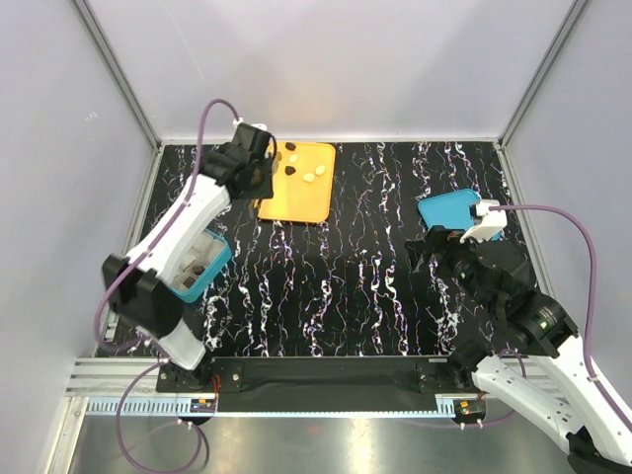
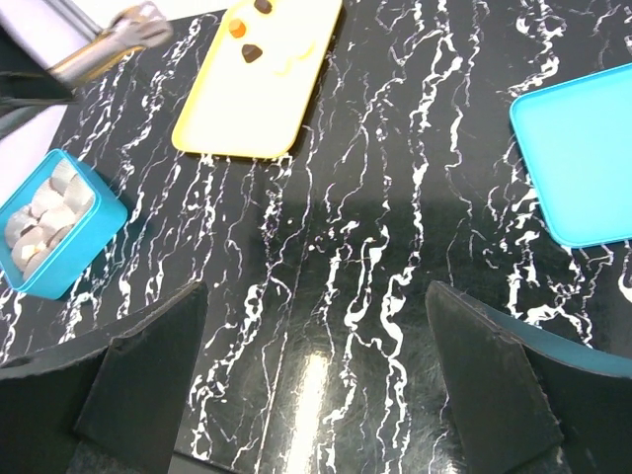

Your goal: Pack the chocolate

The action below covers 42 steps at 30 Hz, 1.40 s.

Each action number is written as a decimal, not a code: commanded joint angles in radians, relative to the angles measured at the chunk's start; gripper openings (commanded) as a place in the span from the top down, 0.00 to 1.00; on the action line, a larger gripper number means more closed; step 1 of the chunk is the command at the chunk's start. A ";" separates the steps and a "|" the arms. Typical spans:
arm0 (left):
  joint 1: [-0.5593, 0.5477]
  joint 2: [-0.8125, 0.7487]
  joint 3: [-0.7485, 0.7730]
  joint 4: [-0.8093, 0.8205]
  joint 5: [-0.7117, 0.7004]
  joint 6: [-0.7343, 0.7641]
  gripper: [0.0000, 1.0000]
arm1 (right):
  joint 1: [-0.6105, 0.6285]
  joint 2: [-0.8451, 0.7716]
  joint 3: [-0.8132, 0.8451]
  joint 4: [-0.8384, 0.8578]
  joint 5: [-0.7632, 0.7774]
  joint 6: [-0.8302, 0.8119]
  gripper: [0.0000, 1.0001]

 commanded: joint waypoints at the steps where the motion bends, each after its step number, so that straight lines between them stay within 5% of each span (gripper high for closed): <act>1: -0.001 -0.145 -0.056 -0.114 -0.066 -0.017 0.64 | 0.006 -0.014 -0.009 0.018 -0.027 0.017 0.00; 16: 0.091 -0.524 -0.375 -0.388 -0.098 -0.146 0.64 | 0.007 0.002 -0.014 0.053 -0.081 -0.011 0.00; 42: 0.114 -0.553 -0.522 -0.326 -0.095 -0.158 0.64 | 0.006 -0.006 -0.023 0.057 -0.088 -0.006 0.00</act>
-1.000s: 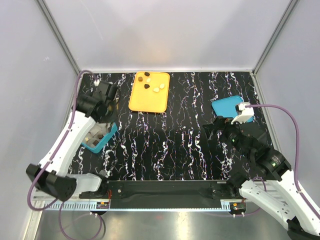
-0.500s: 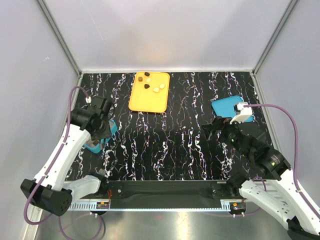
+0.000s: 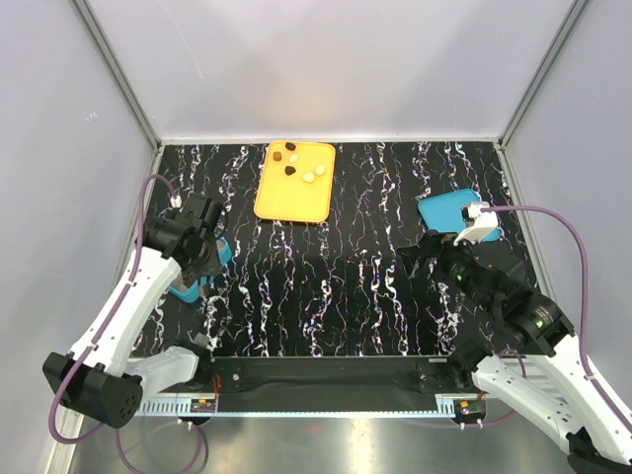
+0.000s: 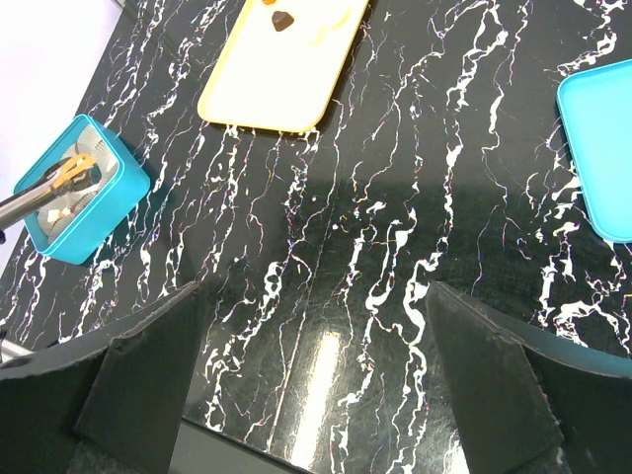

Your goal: Pack the chocolate

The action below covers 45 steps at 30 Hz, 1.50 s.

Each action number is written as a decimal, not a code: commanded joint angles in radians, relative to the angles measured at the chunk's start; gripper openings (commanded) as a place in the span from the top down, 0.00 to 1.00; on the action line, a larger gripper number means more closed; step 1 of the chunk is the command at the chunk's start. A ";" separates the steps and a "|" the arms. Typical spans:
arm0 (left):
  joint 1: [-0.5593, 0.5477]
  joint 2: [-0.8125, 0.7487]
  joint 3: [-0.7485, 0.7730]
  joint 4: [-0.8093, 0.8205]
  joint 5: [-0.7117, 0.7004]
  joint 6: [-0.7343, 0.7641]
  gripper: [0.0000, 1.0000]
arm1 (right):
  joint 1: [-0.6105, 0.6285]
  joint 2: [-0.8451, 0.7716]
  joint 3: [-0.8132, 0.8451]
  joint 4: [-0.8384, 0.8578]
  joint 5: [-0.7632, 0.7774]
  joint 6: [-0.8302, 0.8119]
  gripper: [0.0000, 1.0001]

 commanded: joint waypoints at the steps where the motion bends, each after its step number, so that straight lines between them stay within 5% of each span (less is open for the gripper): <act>1: 0.011 0.017 -0.008 0.068 -0.021 0.022 0.64 | 0.006 -0.002 0.004 0.047 0.006 -0.013 0.00; 32: 0.012 0.046 0.009 0.097 0.004 0.031 0.55 | 0.007 -0.003 0.001 0.046 0.010 -0.006 0.00; 45: 0.006 0.161 0.433 0.193 0.115 0.151 0.55 | 0.006 0.009 0.009 0.047 -0.007 0.013 0.00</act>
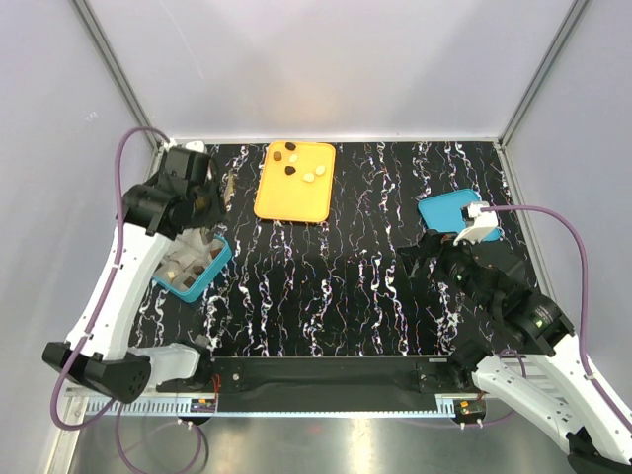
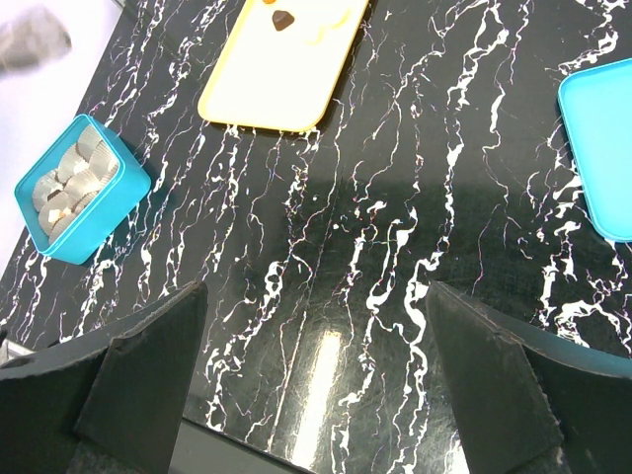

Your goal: Pack the chocolate

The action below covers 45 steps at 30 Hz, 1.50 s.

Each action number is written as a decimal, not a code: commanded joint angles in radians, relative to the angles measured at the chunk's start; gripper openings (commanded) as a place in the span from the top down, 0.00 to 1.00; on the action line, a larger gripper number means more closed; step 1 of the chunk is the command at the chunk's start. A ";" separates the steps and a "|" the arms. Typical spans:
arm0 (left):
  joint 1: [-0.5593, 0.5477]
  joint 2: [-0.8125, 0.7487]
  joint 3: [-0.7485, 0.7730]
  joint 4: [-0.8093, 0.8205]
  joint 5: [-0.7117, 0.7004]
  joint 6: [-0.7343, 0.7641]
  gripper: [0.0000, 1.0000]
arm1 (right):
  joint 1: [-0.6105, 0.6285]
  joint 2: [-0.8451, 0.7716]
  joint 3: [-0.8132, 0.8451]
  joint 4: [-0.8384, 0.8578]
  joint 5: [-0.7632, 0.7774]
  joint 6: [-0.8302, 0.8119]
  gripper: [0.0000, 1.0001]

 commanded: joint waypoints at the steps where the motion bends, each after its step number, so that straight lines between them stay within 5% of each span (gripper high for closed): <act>1: -0.007 0.069 0.108 0.109 0.074 0.081 0.55 | 0.006 0.012 0.007 0.047 -0.004 0.015 0.00; 14: -0.156 0.422 0.238 0.361 0.054 0.163 0.56 | 0.006 0.061 -0.008 0.046 0.037 0.021 0.00; 26: -0.179 0.748 0.329 0.520 0.100 0.230 0.55 | 0.007 0.104 0.016 0.075 0.069 0.051 0.00; 45: -0.182 0.885 0.369 0.534 0.026 0.246 0.53 | 0.006 0.118 0.035 0.052 0.097 0.027 0.00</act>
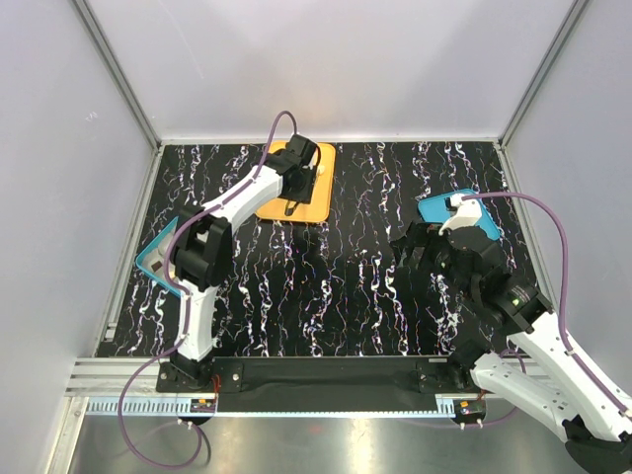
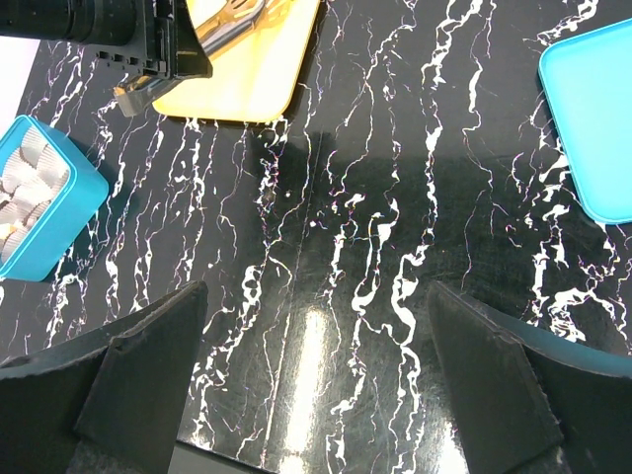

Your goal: Pack the chocolate

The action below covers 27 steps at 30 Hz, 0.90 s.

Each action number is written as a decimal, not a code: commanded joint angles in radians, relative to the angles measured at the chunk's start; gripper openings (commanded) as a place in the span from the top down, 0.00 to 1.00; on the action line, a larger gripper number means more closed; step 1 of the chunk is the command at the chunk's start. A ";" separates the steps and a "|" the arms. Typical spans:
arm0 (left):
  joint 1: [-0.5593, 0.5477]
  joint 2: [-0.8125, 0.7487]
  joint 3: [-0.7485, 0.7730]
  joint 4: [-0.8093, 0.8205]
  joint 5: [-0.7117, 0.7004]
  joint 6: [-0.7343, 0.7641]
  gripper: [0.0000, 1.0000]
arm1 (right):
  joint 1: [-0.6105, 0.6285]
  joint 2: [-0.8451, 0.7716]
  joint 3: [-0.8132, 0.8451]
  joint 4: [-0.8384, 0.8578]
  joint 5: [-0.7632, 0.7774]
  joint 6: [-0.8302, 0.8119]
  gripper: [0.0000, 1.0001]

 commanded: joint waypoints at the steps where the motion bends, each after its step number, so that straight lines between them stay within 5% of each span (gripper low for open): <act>1: -0.004 0.000 0.048 0.037 -0.033 0.019 0.54 | 0.006 -0.011 0.030 0.022 0.040 -0.009 0.00; 15: -0.010 -0.112 0.040 -0.021 -0.042 -0.001 0.68 | 0.007 -0.050 0.024 -0.003 0.028 0.018 0.00; 27: 0.009 -0.436 -0.052 -0.263 -0.140 -0.089 0.69 | 0.007 -0.084 0.007 -0.006 -0.021 0.037 0.00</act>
